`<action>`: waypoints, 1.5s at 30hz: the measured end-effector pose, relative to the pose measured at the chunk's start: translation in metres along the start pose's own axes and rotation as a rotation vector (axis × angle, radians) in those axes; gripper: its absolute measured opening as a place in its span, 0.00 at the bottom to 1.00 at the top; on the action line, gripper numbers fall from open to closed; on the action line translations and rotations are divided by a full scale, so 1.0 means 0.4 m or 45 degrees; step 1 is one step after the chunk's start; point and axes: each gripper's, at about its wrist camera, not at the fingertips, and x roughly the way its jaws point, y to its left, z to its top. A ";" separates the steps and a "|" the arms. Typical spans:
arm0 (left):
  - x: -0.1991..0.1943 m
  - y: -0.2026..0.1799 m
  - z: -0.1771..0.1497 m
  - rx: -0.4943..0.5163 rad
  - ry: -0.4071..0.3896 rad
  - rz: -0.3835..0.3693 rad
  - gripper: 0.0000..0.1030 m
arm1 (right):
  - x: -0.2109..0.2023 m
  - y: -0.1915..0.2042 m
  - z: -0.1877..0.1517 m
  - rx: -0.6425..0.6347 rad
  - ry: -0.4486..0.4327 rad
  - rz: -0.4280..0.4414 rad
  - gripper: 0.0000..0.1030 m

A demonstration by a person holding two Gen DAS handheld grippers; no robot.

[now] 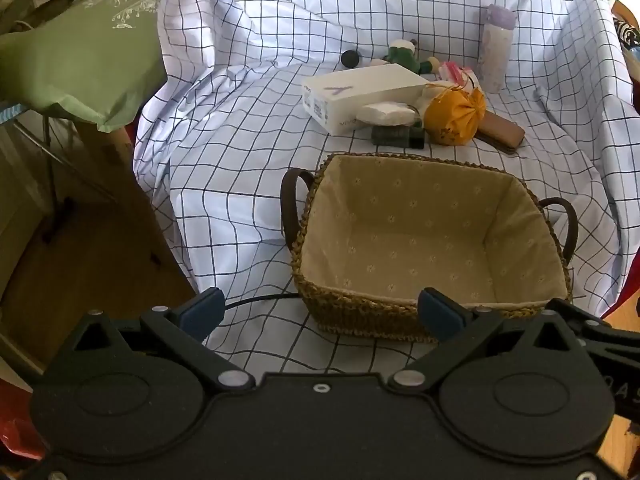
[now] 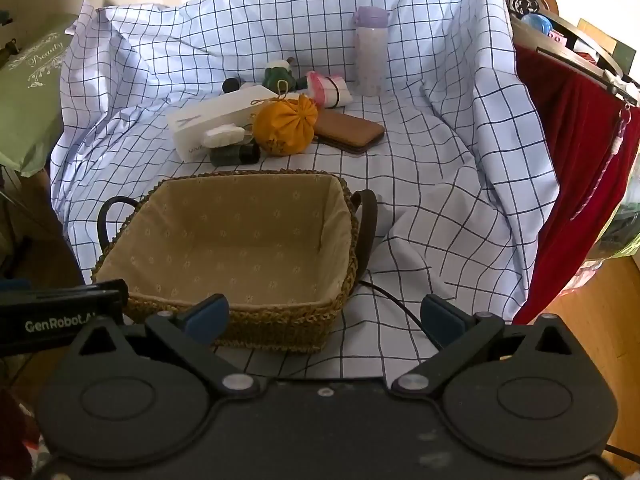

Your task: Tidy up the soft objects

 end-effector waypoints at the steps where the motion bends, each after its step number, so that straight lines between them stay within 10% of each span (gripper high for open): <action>1: 0.001 0.000 0.002 0.001 0.003 0.000 0.97 | 0.000 -0.001 0.002 0.000 0.001 0.000 0.99; 45: 0.006 0.011 0.004 -0.011 0.026 -0.001 0.97 | -0.005 0.008 0.012 0.007 0.013 0.003 0.99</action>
